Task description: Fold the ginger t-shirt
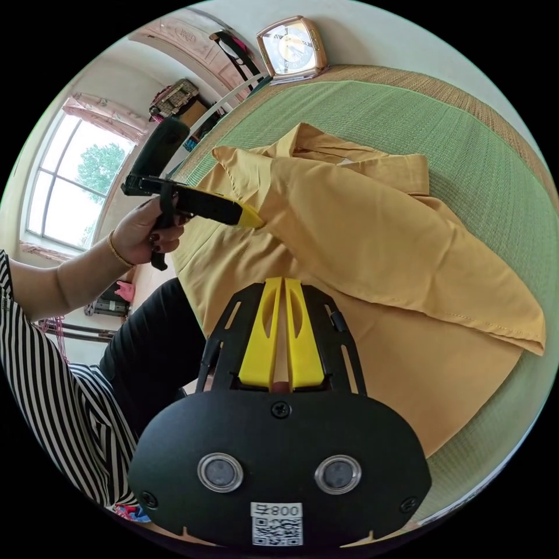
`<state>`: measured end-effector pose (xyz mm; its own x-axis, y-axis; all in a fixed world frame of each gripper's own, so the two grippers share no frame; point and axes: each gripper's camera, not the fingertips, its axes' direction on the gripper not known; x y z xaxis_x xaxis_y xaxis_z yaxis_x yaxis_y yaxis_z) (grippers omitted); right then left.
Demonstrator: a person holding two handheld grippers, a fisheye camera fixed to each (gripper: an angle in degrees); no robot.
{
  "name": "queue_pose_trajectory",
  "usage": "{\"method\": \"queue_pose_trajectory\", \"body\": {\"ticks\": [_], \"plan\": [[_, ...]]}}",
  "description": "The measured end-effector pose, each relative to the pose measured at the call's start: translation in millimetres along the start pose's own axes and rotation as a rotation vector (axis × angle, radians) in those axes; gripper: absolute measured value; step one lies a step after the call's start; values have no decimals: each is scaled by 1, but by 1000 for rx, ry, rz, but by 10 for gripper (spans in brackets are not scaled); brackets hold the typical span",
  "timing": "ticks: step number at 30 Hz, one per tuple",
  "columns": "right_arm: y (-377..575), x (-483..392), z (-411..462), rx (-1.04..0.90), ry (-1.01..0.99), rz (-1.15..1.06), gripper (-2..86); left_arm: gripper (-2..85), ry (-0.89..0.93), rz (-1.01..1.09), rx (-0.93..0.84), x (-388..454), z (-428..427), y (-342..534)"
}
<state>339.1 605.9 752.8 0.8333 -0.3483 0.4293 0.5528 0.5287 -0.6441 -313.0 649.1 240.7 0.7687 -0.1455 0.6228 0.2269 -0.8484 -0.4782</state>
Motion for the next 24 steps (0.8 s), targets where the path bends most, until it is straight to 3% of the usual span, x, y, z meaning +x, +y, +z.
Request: {"method": "queue_pose_trajectory", "body": {"ticks": [14,19,24], "plan": [[-64,40,-81,161,294,40,5,43,113,7,261,-13,-69,-51],[-82,54,-97,180,376,64,6,70,40,-10,291,-21,-86,-22],[-72,54,-106,228,309,73,14,74,-12,-129,271,-42,-90,32]]}}
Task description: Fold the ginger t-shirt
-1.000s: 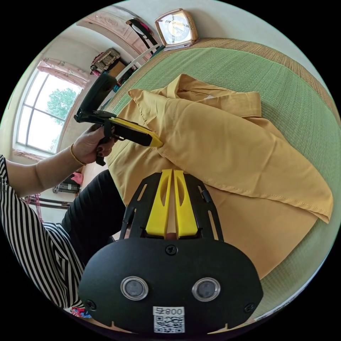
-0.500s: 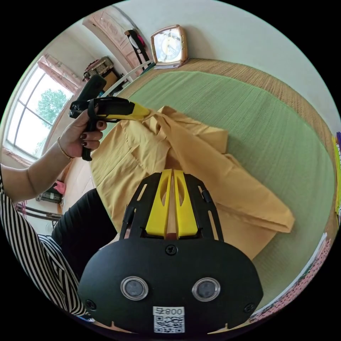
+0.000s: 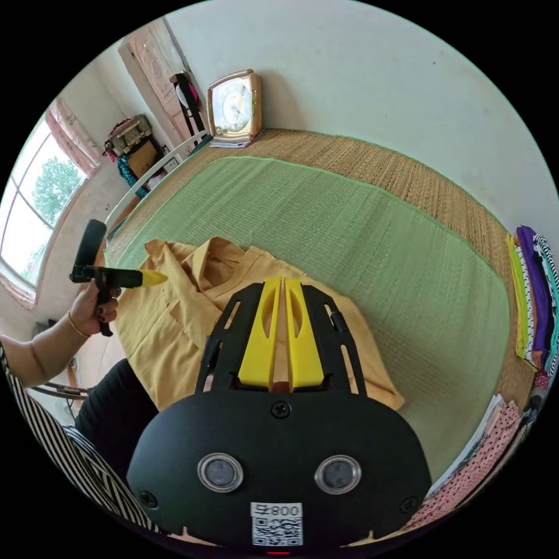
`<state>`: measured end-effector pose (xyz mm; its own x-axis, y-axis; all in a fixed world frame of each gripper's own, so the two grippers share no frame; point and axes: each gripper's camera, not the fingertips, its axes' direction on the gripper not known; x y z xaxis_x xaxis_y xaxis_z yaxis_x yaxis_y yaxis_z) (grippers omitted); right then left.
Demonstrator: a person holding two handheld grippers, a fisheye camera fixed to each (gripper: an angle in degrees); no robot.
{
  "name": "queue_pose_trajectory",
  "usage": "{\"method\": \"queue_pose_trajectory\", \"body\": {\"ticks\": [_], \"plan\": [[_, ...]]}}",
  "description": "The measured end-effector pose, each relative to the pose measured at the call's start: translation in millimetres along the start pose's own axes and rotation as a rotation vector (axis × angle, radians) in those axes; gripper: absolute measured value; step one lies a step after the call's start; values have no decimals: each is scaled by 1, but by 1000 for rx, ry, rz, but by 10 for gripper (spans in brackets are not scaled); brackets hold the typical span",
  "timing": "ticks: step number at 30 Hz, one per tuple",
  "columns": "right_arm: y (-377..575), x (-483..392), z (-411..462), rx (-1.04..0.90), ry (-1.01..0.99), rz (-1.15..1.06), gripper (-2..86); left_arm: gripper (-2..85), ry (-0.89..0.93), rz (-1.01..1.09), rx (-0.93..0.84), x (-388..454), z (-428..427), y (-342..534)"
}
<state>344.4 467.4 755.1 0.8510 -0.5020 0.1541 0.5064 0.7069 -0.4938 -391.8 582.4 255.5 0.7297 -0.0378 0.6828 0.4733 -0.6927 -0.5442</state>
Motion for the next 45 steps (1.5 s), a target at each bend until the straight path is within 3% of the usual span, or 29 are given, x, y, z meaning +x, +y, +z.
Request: {"method": "queue_pose_trajectory", "body": {"ticks": [5,17,26,39,45], "plan": [[41,-16,14,-84,-251,9,38,77,78,-182,45,-38,-12,27],[43,11,46,-178,-505,118,18,29,131,-185,40,-46,-18,11],[13,39,29,-1,-813,191,6,10,171,-90,127,-30,-44,-13],[-32,56,29,10,-604,279,33,24,115,-23,99,-17,-30,-76],[-1,-22,25,-46,-472,123,33,27,154,6,159,-14,-31,-67]]}}
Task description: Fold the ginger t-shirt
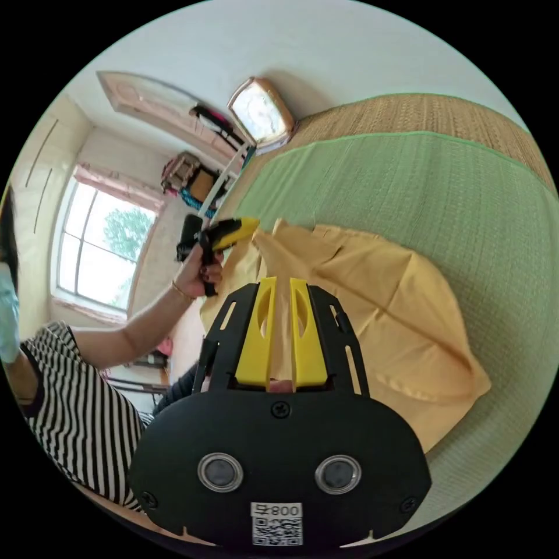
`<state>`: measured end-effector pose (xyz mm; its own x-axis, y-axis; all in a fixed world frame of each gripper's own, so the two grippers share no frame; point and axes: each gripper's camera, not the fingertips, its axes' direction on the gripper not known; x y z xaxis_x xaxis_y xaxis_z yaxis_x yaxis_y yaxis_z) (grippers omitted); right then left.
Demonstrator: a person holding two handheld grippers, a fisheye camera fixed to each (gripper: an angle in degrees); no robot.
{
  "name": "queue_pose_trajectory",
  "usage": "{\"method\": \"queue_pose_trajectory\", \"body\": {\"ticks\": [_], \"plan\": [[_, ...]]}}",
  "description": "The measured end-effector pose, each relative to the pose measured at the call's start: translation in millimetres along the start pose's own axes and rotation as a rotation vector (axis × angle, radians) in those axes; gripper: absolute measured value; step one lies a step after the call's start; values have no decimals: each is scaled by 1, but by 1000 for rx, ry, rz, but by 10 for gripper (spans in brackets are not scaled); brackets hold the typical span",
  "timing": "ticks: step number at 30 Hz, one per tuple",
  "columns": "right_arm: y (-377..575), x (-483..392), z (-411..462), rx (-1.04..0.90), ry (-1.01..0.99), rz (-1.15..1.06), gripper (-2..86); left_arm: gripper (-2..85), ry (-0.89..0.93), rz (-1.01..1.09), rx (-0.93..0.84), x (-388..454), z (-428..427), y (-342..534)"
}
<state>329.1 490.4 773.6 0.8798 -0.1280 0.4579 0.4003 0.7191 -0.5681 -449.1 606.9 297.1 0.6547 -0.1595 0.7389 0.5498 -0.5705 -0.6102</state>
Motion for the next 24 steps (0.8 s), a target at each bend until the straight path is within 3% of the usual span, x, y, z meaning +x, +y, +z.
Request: {"method": "queue_pose_trajectory", "body": {"ticks": [5,11,16,24], "plan": [[37,-45,84,-171,266,-61,29,28,-42,33,-103,12,8,31],[43,-78,125,-161,470,-140,28,32,-25,-58,-257,-4,40,48],[37,-99,147,-138,633,-208,40,33,-52,-4,-252,4,50,35],[16,-116,153,-57,732,-237,43,33,-59,80,-196,19,55,9]]}}
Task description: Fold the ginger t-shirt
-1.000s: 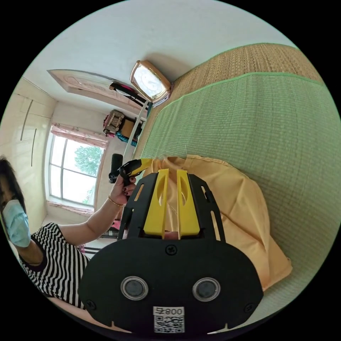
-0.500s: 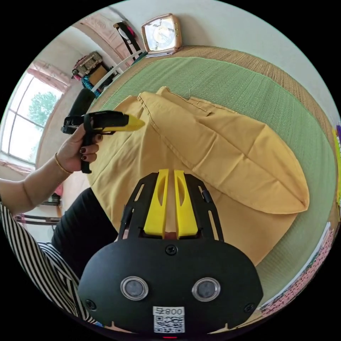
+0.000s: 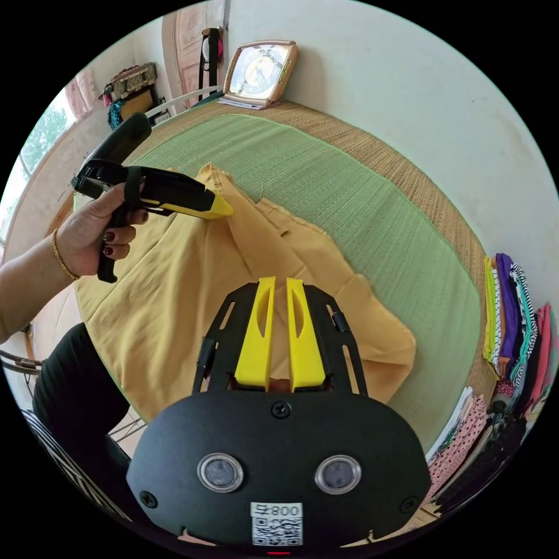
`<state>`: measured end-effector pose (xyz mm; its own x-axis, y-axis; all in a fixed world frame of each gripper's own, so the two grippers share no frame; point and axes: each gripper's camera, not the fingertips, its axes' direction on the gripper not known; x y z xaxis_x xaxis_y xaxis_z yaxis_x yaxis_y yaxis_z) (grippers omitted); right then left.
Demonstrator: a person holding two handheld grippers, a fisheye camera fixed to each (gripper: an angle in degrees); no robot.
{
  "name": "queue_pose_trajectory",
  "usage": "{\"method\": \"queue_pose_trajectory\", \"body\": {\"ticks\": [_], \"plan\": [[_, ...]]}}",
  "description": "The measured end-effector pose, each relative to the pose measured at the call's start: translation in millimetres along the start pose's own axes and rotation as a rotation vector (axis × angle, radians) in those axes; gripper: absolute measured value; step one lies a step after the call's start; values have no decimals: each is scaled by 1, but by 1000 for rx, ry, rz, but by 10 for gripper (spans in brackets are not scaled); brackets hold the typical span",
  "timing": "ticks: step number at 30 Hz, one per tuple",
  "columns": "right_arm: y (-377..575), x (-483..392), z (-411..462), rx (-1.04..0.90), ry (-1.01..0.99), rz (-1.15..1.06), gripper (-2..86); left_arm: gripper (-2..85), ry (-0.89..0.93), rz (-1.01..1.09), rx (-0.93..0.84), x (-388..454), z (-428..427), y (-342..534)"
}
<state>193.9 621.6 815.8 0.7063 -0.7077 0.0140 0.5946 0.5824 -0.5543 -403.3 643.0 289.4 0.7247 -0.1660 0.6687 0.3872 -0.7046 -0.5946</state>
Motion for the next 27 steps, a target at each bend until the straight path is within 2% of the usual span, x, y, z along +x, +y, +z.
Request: {"method": "queue_pose_trajectory", "body": {"ticks": [7,10,13,16,21,27], "plan": [[-33,29,-15,45,81,45,32,35,-14,27,31,2,6,-19],[-29,40,-35,100,45,79,21,34,-19,28,40,0,8,-19],[-9,33,-52,152,-88,60,10,32,-3,13,49,-5,10,-16],[8,14,-44,85,-163,-1,2,29,-5,9,56,-8,12,-14],[12,5,-11,-83,-171,-59,-3,27,-18,11,50,-11,15,-12],[5,43,-10,-113,26,0,-4,28,-42,21,50,-16,13,-3]]}}
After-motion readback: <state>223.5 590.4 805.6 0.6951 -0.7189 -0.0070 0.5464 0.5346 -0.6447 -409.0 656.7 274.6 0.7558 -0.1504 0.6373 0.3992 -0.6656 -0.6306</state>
